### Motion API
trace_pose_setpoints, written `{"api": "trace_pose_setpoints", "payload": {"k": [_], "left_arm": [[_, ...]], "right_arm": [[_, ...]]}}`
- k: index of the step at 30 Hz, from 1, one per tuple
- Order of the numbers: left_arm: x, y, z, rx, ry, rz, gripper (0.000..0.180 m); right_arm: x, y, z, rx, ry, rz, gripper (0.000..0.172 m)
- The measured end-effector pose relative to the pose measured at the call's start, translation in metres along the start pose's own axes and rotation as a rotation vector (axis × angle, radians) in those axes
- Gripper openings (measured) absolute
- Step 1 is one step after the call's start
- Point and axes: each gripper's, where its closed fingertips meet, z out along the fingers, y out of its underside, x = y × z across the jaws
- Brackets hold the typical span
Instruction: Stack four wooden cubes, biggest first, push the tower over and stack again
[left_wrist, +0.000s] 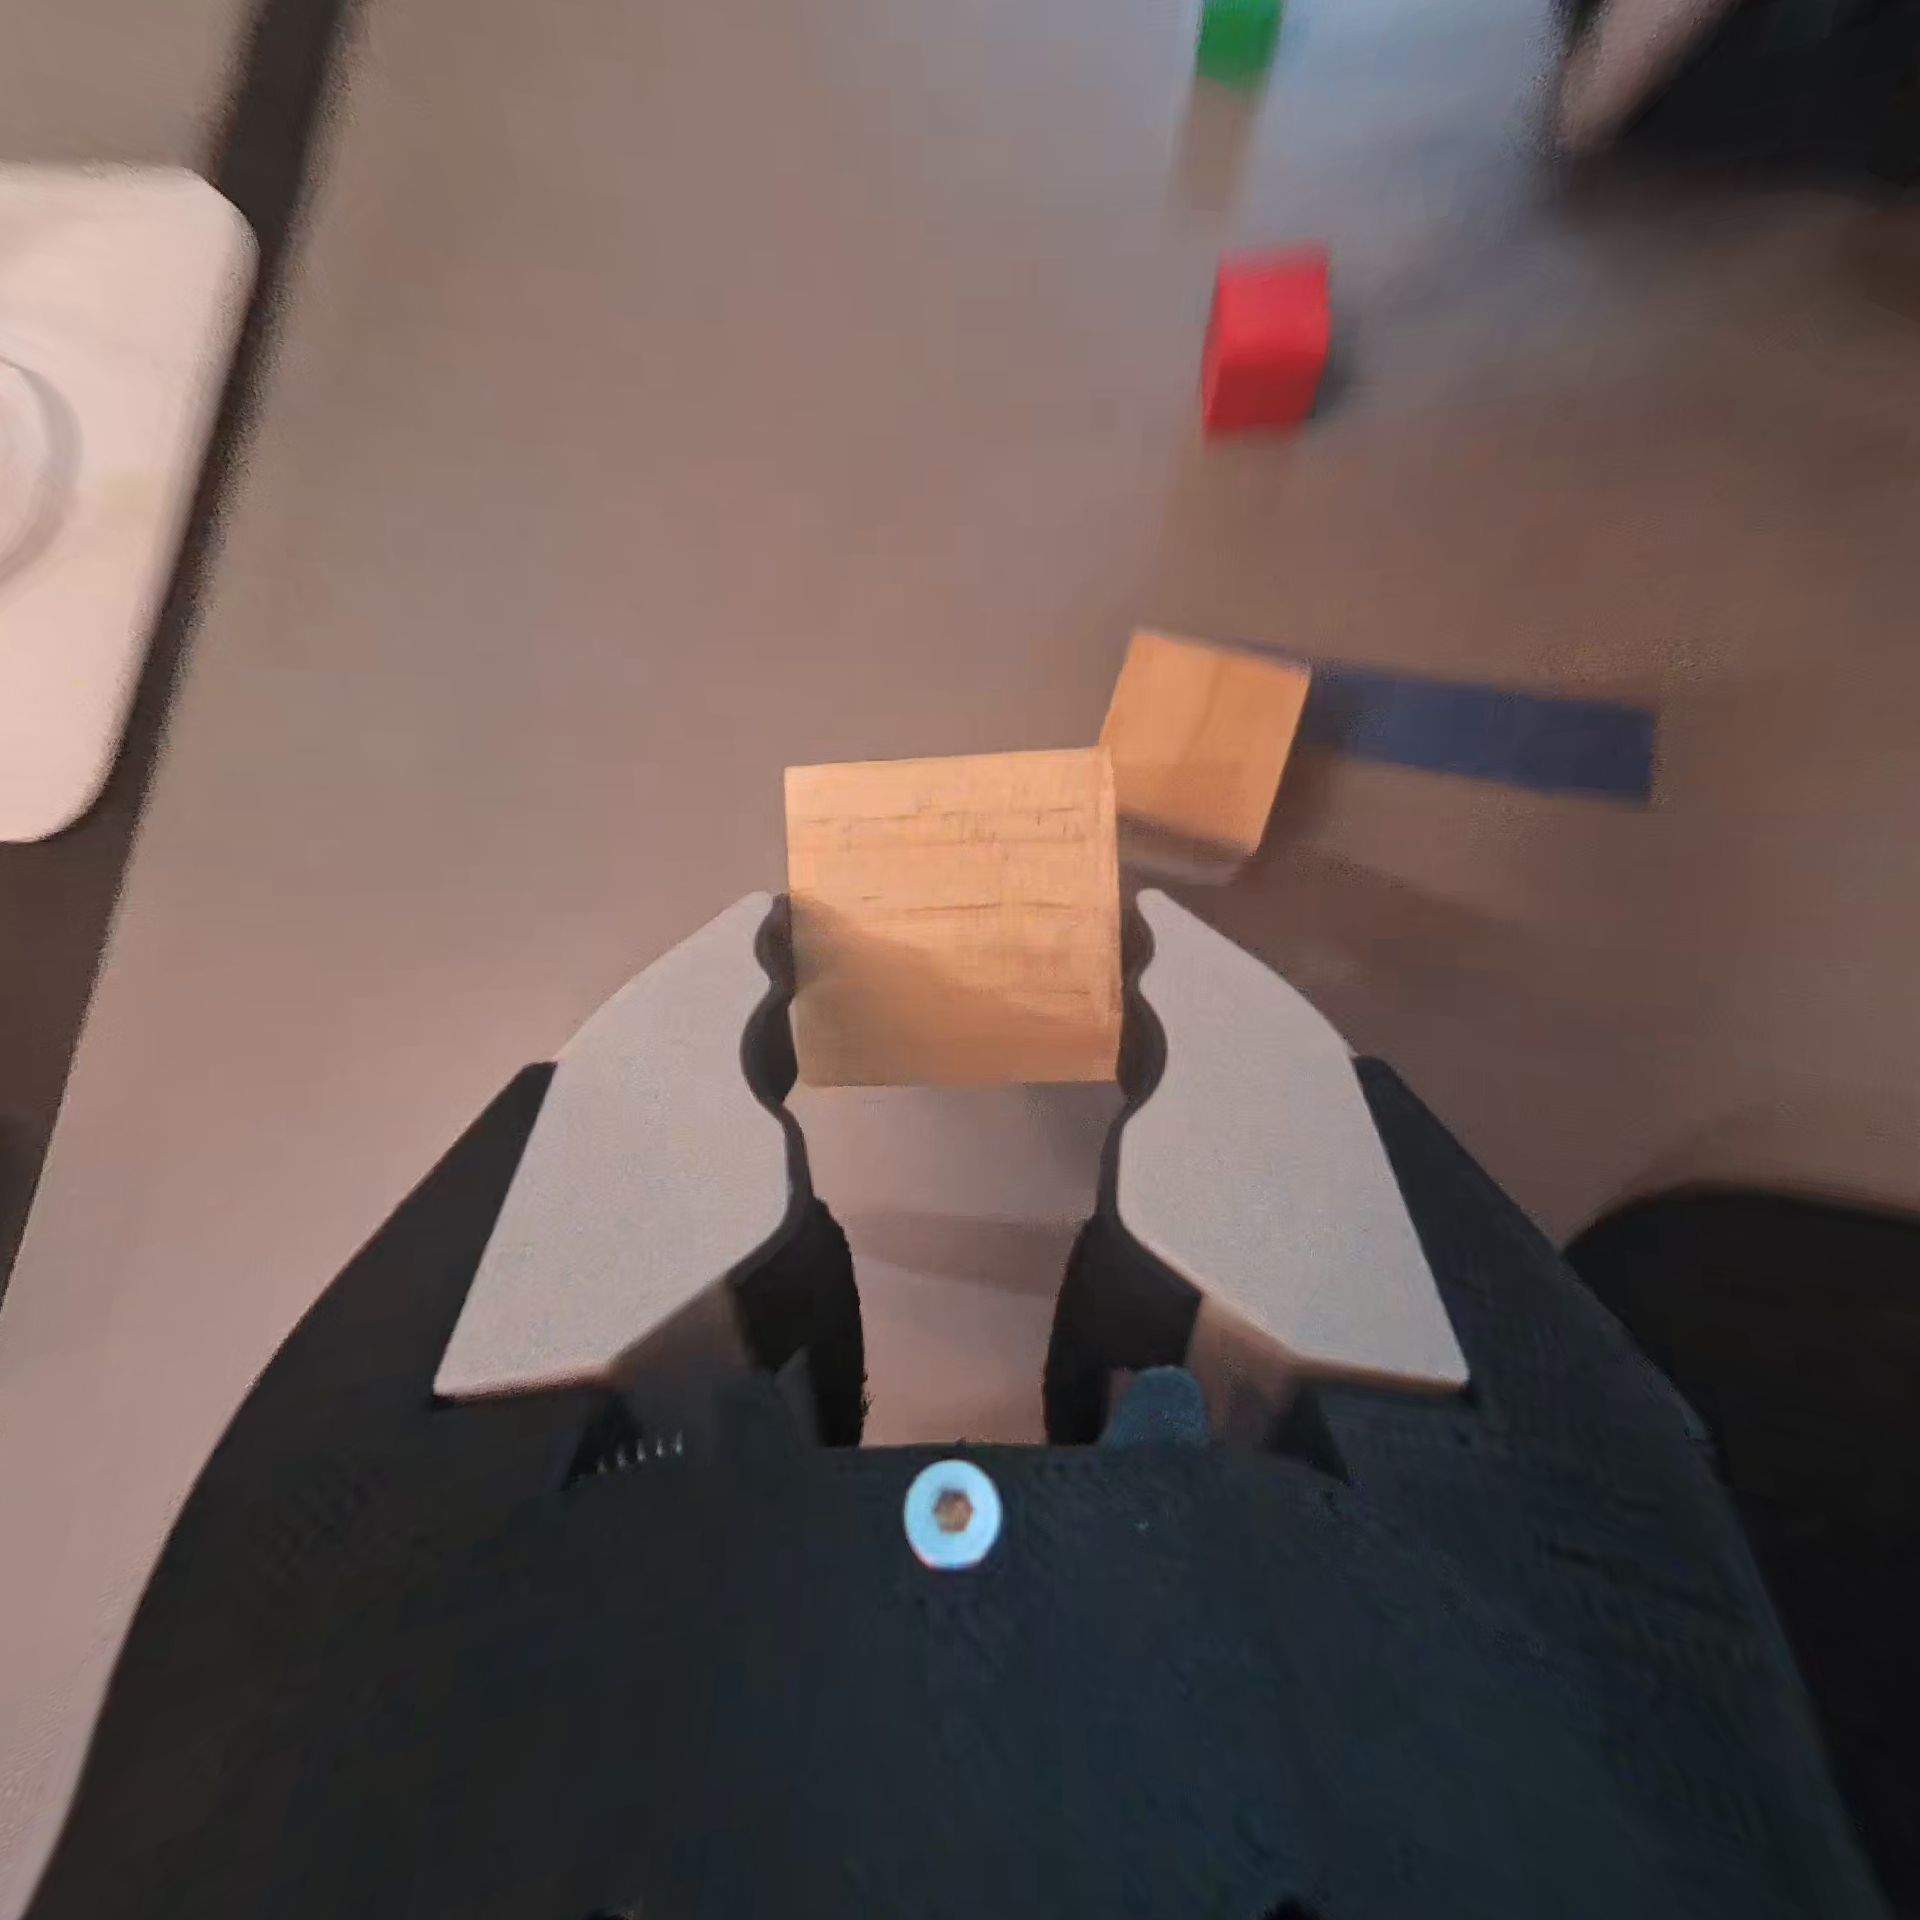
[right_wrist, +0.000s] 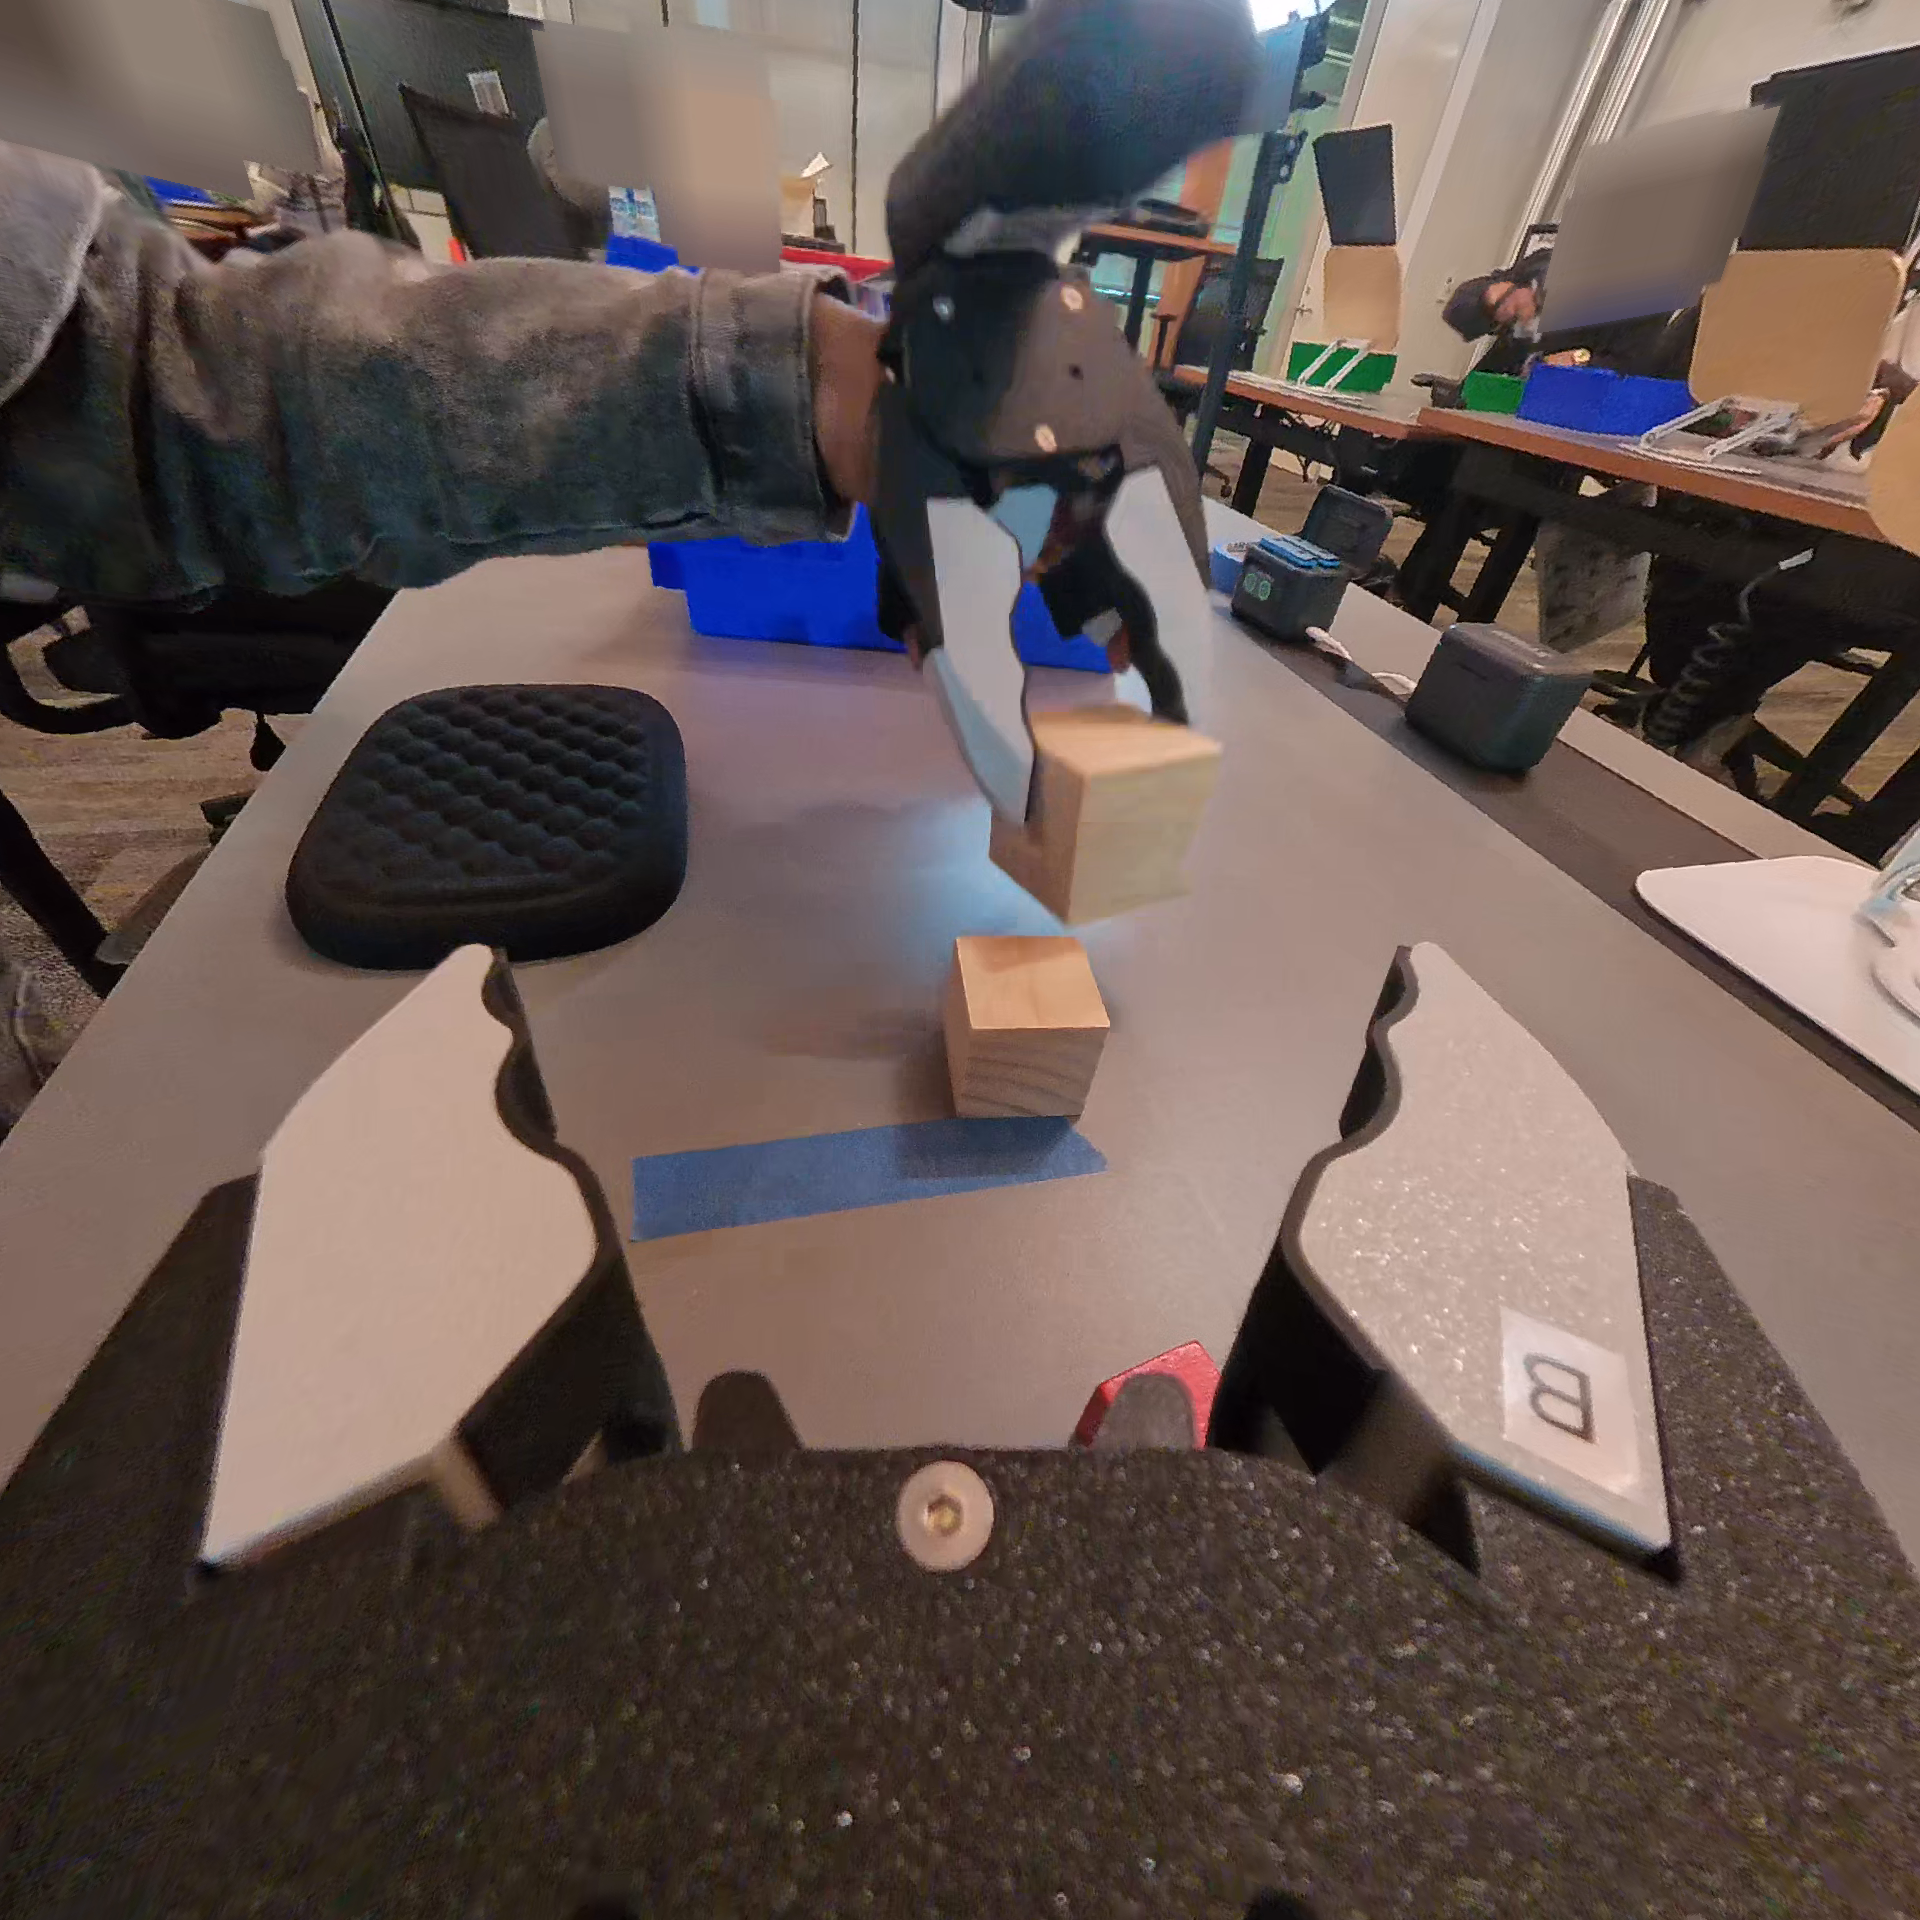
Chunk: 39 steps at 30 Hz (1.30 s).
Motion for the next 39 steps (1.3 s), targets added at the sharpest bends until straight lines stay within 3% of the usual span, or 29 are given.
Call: {"api": "trace_pose_setpoints", "payload": {"k": [4,7,9,11,14,16,20,24,27,29,32,34,36,39], "left_arm": [[0.008,-0.064,-0.045,0.588,-0.081,-0.180,0.060],[0.040,-0.105,-0.076,1.033,0.010,-0.304,0.060],[0.065,-0.121,-0.079,1.201,0.066,-0.328,0.059],[0.082,-0.133,-0.074,1.284,0.102,-0.348,0.059],[0.099,-0.147,-0.061,1.303,0.157,-0.352,0.059],[0.102,-0.152,-0.054,1.285,0.143,-0.346,0.059],[0.108,-0.150,-0.045,1.154,0.145,-0.279,0.060],[0.081,-0.129,-0.060,1.013,-0.106,-0.137,0.093],[0.058,-0.083,-0.047,0.786,-0.257,-0.084,0.097],[0.053,-0.057,-0.035,0.730,-0.265,-0.138,0.097],[0.055,-0.037,-0.023,0.688,-0.261,-0.174,0.097],[0.053,-0.035,-0.022,0.643,-0.297,-0.129,0.097],[0.054,-0.034,-0.020,0.640,-0.290,-0.137,0.097],[0.058,-0.032,-0.012,0.625,-0.240,-0.170,0.097]], "right_arm": [[0.003,-0.015,-0.003,0.086,0.019,0.016,0.134],[-0.001,-0.043,-0.008,0.288,-0.019,0.125,0.107],[-0.004,-0.056,-0.012,0.398,-0.068,0.224,0.094],[-0.011,-0.063,-0.013,0.462,-0.159,0.331,0.093],[-0.016,-0.073,-0.017,0.549,-0.266,0.473,0.088],[-0.019,-0.071,-0.021,0.534,-0.303,0.474,0.062],[-0.020,-0.068,-0.028,0.457,-0.281,0.415,0.060],[-0.019,-0.064,-0.036,0.315,-0.253,0.324,0.059],[-0.009,-0.035,-0.049,-0.028,-0.172,0.149,0.059],[0.001,-0.002,-0.071,-0.375,-0.140,0.009,0.060],[0.022,0.033,-0.122,-0.855,-0.124,-0.200,0.060],[0.031,0.046,-0.155,-1.108,-0.148,-0.217,0.060],[0.038,0.056,-0.178,-1.263,-0.171,-0.219,0.060],[0.041,0.075,-0.194,-1.348,-0.199,-0.192,0.060]]}}
